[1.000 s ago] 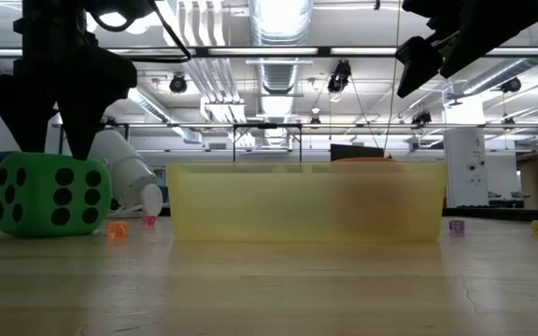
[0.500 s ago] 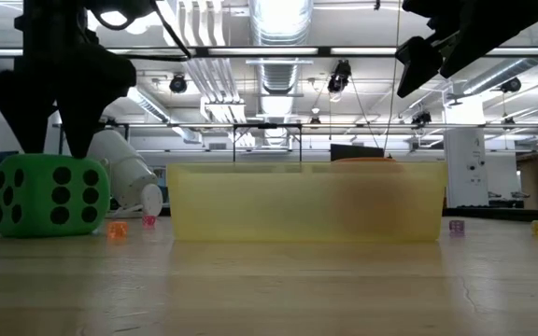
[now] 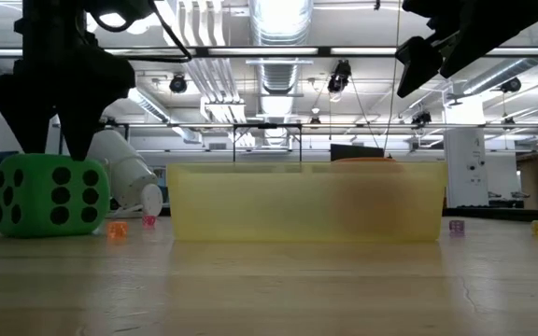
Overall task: Pick & Place Dice
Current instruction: Put the top big green dice into the yellow bin
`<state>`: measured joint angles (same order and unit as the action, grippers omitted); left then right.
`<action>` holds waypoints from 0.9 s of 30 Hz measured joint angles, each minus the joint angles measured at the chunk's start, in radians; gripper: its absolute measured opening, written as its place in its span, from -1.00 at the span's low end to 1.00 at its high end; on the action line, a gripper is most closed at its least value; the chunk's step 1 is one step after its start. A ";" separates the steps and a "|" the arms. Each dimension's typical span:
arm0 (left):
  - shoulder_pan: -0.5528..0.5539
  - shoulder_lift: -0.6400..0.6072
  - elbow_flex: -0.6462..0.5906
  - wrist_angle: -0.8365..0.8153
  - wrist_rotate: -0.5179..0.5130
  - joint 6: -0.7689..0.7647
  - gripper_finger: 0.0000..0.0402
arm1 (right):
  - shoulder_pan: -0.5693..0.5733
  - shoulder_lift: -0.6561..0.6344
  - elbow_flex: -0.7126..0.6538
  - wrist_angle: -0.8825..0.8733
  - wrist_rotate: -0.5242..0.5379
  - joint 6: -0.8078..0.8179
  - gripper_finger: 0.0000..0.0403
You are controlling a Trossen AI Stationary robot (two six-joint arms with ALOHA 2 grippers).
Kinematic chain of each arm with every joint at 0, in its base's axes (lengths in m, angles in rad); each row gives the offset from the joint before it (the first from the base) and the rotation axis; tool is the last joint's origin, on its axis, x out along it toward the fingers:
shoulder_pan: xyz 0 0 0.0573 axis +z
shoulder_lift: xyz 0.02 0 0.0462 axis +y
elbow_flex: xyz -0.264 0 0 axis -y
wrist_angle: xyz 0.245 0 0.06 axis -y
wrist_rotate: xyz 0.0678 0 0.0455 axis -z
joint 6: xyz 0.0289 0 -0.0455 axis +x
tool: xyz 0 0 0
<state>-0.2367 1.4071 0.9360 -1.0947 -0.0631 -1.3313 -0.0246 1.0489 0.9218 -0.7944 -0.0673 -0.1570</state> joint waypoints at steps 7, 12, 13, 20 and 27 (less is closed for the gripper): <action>0.000 0.001 0.024 -0.021 -0.004 0.001 0.99 | 0.000 0.000 0.000 0.000 0.000 0.000 0.99; -0.006 0.004 0.024 -0.015 -0.004 0.020 0.99 | 0.000 0.000 0.000 0.000 0.000 0.000 0.99; -0.009 0.004 0.024 -0.006 -0.004 0.027 0.99 | 0.000 0.000 0.000 0.000 0.000 0.000 0.99; -0.019 0.006 0.000 0.005 -0.003 0.026 0.99 | 0.000 0.000 0.000 0.000 0.000 0.000 0.99; -0.020 0.006 -0.008 0.010 0.000 0.023 0.99 | 0.000 0.000 0.000 0.000 0.000 0.000 0.99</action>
<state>-0.2565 1.4128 0.9276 -1.0845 -0.0628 -1.3083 -0.0242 1.0486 0.9218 -0.7944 -0.0672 -0.1570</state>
